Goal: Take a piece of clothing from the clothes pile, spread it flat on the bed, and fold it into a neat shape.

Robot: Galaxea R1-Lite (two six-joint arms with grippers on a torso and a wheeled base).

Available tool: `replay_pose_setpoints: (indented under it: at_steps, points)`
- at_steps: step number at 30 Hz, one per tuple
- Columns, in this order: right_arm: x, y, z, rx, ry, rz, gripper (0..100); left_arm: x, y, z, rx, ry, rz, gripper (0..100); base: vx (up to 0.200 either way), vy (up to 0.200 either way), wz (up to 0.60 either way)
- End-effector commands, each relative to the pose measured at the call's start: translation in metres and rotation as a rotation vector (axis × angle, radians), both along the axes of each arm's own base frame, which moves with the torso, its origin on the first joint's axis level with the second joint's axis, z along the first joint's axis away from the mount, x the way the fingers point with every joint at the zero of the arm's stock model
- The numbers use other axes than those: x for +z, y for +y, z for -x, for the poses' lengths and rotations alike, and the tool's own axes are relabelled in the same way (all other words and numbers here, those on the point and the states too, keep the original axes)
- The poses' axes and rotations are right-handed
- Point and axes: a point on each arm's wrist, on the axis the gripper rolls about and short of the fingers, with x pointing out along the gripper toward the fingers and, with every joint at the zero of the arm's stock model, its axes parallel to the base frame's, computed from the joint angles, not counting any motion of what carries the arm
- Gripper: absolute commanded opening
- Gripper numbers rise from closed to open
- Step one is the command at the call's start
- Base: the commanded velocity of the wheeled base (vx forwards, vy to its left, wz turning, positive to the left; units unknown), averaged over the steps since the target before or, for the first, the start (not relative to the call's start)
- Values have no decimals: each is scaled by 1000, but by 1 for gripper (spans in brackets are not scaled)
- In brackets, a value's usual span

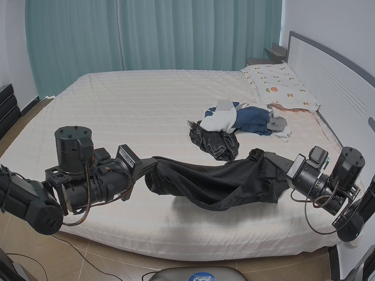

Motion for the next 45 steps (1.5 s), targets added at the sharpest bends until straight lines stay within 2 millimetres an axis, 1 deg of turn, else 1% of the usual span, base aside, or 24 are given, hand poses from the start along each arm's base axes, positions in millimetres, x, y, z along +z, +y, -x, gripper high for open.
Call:
replay_pose_setpoints:
  at_steps: [1,20,27,45]
  points:
    - [3,0,-1,0,-18,-8,0,0,0,1,0,2,1,0,0,200,0]
    - [2,1,-1,3,-13,-8,0,-3,0,0,-1,13,-4,0,0,200,0]
    - [-2,2,-3,5,3,-4,0,-4,0,0,-1,14,-5,0,0,200,0]
    - [-3,2,-3,3,4,-3,0,-7,0,0,-4,25,-11,0,0,200,0]
